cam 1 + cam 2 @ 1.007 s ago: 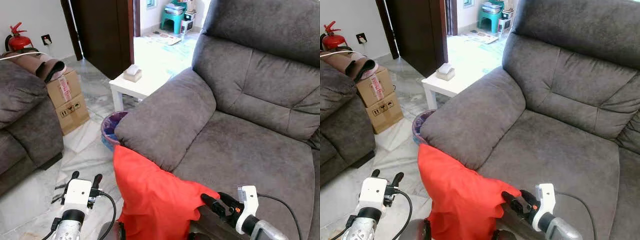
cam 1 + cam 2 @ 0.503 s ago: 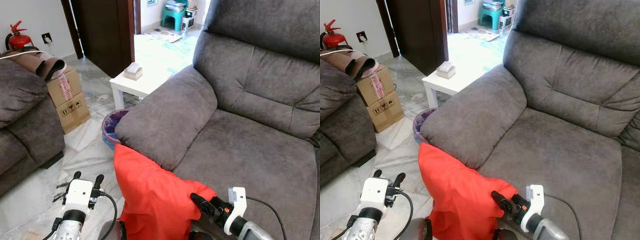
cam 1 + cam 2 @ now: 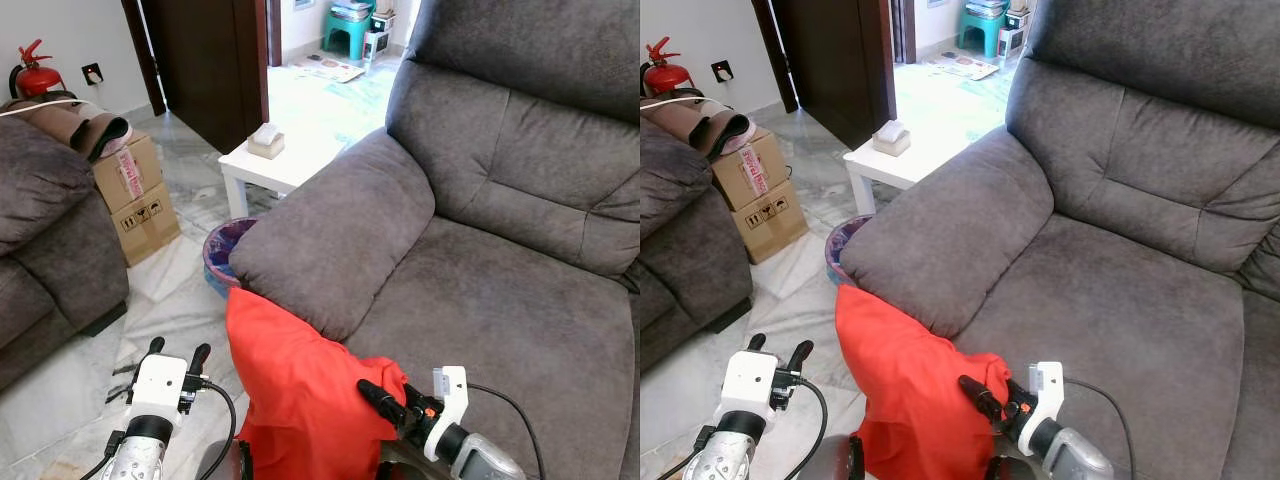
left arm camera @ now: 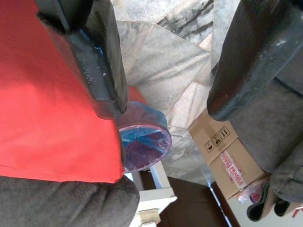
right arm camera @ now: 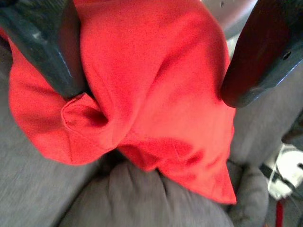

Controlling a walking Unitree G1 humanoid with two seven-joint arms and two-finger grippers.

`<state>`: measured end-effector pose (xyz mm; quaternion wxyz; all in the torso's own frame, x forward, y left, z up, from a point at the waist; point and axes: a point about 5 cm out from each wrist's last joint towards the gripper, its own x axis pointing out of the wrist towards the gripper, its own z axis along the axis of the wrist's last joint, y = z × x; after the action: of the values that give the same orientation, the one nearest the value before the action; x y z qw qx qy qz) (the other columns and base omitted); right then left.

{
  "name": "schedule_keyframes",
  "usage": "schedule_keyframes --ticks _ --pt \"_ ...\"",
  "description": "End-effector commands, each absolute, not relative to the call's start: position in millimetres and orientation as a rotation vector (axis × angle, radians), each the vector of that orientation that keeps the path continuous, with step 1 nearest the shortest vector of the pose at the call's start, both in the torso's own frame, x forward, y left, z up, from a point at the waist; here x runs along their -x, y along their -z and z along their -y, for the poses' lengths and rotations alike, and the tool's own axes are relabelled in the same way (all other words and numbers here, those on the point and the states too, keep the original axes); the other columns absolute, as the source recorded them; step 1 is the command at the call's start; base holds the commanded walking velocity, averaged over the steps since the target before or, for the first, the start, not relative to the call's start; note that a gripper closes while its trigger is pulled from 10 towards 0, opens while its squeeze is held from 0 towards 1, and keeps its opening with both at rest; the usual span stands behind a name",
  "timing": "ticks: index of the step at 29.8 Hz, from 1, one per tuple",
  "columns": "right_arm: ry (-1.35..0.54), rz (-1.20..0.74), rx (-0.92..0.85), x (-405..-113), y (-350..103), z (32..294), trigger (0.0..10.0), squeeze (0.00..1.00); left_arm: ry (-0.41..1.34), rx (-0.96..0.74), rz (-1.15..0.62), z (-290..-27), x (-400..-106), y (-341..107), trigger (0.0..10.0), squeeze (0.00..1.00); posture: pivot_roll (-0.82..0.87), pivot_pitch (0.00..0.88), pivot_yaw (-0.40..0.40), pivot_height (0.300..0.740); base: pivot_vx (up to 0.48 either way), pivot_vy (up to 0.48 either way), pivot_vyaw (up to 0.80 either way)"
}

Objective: Move the pillow to the sofa from floor

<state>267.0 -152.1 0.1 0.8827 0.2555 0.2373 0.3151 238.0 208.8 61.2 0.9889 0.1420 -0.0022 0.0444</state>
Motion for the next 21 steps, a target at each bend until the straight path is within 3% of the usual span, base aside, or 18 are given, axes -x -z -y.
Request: schedule_keyframes --ticks 1,17,18,21 --pt "-0.659 -0.516 -0.513 -266 3 149 10.0 0.00 -0.089 -0.273 -0.009 -209 -235 -60 10.0 0.00 0.12 0.147 -0.045 0.589 0.000 0.000 0.00" --pt "-0.661 -0.574 -0.370 -267 11 131 10.0 0.00 -0.122 -0.293 -0.014 -217 -221 -64 10.0 0.00 0.18 0.179 -0.056 0.589 0.000 0.000 0.00" --pt "-0.628 -0.575 -0.388 -268 13 130 0.0 0.00 -0.125 -0.295 -0.016 -217 -221 -65 10.0 0.00 0.18 0.179 -0.055 0.589 0.000 0.000 0.00" --pt "-0.596 -0.570 -0.396 -268 14 131 0.0 0.00 -0.128 -0.296 -0.016 -217 -221 -66 10.0 0.00 0.19 0.181 -0.057 0.589 0.000 0.000 0.00"
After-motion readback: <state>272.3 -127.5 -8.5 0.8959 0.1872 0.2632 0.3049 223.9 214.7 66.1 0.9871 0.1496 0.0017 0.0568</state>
